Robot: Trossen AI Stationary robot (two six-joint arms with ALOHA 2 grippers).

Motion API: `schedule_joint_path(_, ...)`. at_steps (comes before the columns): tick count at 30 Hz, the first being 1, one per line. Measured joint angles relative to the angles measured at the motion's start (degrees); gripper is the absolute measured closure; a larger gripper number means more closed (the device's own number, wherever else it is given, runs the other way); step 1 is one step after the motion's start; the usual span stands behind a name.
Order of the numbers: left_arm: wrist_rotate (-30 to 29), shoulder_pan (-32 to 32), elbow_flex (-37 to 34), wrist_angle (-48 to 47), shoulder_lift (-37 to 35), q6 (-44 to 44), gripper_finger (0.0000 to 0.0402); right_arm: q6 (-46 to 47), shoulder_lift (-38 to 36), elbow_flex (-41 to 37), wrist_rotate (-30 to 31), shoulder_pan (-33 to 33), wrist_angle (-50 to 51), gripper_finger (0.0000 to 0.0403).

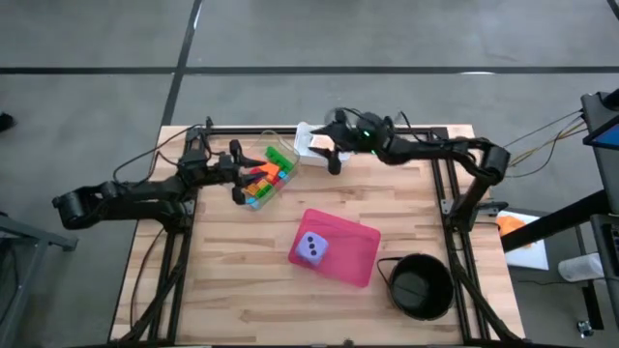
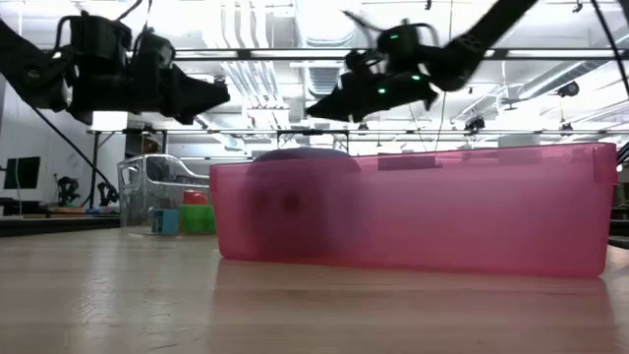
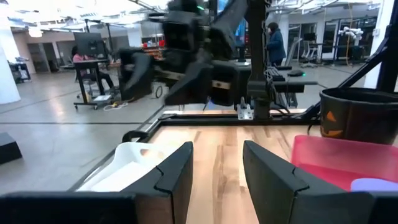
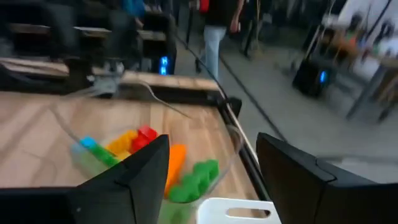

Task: Pick & Place Toys
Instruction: Return to Home Position

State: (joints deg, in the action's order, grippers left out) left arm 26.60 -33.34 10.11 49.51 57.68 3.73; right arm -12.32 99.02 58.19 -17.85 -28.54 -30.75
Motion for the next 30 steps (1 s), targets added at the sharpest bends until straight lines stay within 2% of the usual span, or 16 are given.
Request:
schedule_joint_path(4, 0.01, 0.01, -0.02, -7.2, -7.15, -0.71, 0.026, 0.58, -5.21, -10.05, -0.04, 0.75, -9.66, 0.0167)
schedule_joint_path(13, 1.07, 0.76, -0.02, -29.14, -28.22, -7.77, 0.026, 3.95, -18.66, -23.33, 0.46, 1.04, -10.16, 0.0167)
schedule_joint_path(15, -0.1, 1.96, -0.03, -34.07, -32.23, -9.32, 0.026, 4.26, -21.6, -25.48, 1.52, 1.23, -10.11, 0.0167)
schedule_joint_path(18, -5.71, 5.38, -0.15, -38.03, -36.65, -10.02, 0.0263, 4.64, -25.27, -28.28, 2.93, 1.57, -10.03, 0.0167)
schedule_joint_path(24, -17.53, 15.28, -3.17, -33.37, -38.83, -8.55, 0.0278, 5.68, -31.46, -32.99, 3.37, 1.97, -9.94, 0.0167)
schedule_joint_path(30, -23.54, 23.3, -7.64, -27.86, -38.76, -8.24, 0.0302, 6.95, -35.49, -35.94, 3.45, 2.06, -9.28, 0.0167)
